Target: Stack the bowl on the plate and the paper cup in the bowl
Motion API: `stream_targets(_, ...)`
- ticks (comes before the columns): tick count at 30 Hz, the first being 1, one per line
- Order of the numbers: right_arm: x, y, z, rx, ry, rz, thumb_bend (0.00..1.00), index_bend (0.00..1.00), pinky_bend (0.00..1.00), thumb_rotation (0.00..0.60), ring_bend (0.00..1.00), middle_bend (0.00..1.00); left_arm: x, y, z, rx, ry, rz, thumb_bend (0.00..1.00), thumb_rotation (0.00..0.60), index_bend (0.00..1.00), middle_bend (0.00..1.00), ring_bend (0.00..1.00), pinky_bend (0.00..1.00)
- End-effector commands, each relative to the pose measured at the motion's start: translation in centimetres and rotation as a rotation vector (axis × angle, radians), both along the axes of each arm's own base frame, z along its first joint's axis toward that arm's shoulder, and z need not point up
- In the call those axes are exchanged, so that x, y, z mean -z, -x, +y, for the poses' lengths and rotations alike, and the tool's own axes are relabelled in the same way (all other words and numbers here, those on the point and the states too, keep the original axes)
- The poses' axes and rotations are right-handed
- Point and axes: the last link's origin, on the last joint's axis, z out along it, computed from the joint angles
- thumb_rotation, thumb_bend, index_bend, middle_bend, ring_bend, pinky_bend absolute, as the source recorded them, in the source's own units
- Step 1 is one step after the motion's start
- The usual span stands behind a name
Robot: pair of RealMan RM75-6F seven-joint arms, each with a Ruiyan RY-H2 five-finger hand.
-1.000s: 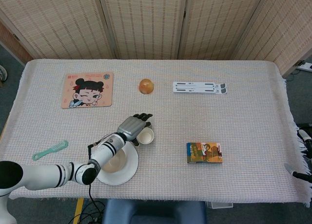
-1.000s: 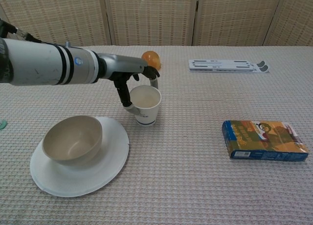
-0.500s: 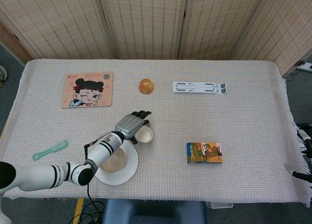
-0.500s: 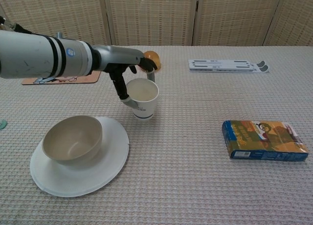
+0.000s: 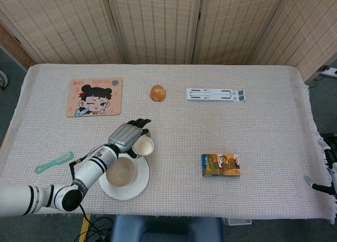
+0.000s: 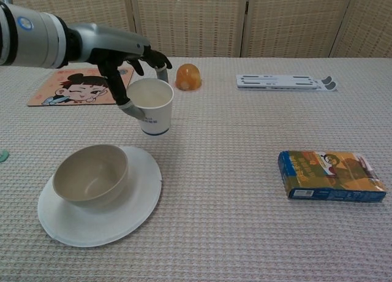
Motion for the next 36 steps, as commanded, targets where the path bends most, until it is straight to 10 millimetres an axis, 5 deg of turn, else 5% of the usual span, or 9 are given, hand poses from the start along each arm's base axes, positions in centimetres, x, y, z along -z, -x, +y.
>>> stream_targets(1, 0.4, -0.1, -0.2, -0.001, -0.021, 0.002, 0.22, 0.00, 0.00, 0.600, 0.00, 0.00, -2.4, 1.1, -2.2, -0.052, -0.033, 0.025, 0.24, 0.600, 0.37, 0.07, 0.00, 0.16)
stream_targets(11, 0.9, -0.7, 0.1, -0.022, -0.045, 0.006, 0.22, 0.00, 0.00, 0.600, 0.00, 0.00, -4.7, 1.4, -5.6, -0.129, -0.051, -0.009, 0.24, 0.600, 0.37, 0.07, 0.00, 0.16)
stream_targets(36, 0.8, -1.1, 0.6, -0.057, -0.057, -0.004, 0.22, 0.00, 0.00, 0.600, 0.00, 0.00, -3.6, 6.1, -8.3, -0.244, -0.034, -0.073, 0.24, 0.600, 0.37, 0.07, 0.00, 0.16)
